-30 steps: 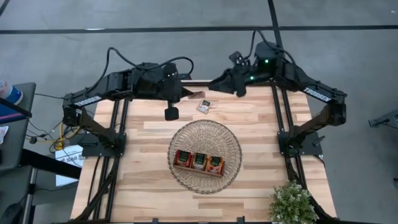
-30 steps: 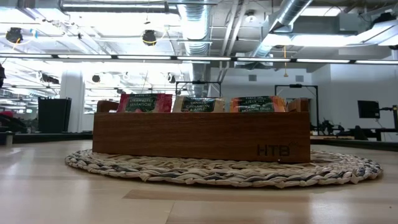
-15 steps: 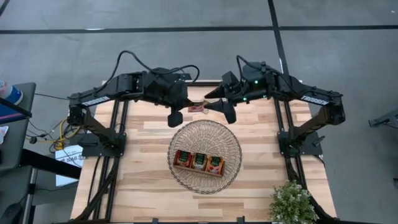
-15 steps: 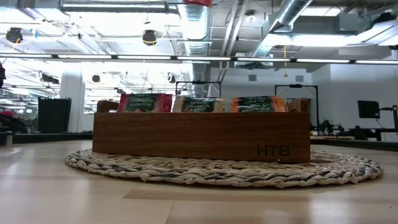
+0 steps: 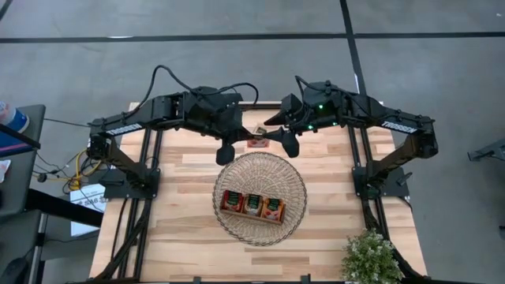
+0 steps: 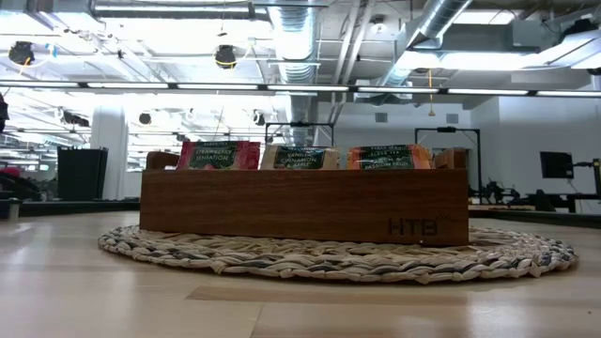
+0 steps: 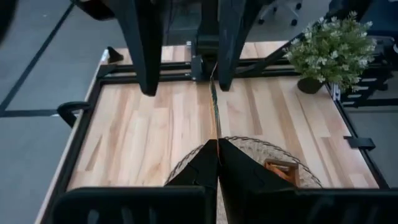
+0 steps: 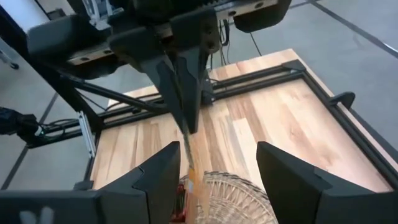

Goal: Pick & Place Tea
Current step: Put the orange tea bag into the right section of the wooden organizer, then put the brown tea bag into the middle section of the wooden organizer

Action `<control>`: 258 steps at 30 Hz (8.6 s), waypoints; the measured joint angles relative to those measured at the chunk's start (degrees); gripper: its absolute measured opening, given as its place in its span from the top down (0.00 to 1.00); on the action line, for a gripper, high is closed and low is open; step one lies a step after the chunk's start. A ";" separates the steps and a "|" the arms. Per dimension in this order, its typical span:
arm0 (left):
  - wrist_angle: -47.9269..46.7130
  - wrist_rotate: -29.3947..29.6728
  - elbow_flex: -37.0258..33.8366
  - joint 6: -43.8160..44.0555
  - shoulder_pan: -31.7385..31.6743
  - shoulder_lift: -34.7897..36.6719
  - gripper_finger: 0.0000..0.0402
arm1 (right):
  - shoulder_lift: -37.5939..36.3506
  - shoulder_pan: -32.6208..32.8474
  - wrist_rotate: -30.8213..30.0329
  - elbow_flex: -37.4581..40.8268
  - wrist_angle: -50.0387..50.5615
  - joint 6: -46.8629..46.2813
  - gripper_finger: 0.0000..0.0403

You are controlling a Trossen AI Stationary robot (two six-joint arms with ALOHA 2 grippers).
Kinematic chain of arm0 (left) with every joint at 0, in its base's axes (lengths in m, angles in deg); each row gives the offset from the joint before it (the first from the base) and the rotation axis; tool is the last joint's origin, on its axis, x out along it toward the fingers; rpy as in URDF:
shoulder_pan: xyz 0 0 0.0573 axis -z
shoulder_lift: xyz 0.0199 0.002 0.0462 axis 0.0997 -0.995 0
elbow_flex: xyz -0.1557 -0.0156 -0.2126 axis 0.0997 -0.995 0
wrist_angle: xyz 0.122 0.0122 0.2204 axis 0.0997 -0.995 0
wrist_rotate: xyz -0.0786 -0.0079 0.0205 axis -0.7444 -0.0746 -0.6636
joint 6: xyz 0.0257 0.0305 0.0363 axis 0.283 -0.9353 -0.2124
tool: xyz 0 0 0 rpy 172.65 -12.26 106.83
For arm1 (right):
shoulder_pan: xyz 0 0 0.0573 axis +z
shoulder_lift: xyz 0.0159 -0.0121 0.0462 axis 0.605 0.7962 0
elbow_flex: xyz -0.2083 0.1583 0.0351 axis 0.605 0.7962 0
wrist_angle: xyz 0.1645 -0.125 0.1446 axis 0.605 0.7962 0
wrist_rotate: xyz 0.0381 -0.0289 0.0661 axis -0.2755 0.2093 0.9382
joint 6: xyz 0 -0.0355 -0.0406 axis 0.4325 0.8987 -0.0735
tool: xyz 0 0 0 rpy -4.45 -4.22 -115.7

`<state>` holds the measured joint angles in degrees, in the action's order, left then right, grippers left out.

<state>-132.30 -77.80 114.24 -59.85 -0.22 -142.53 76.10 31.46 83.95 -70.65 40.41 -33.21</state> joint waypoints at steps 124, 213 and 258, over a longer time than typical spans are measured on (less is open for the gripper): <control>39.45 15.04 -43.60 18.71 3.00 26.32 0.87 | -2.70 29.40 -22.06 34.26 -18.28 -35.68 1.00; 36.50 11.74 -43.58 18.60 3.00 29.14 0.87 | -1.77 11.87 -11.52 34.27 -4.67 -29.83 0.52; 16.58 19.61 -43.58 19.08 2.69 35.77 0.87 | 53.92 -19.44 4.95 -31.91 38.93 -0.26 0.38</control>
<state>-115.72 -58.19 70.66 -40.77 2.47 -106.76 130.02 12.02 88.90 -102.57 79.35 -33.47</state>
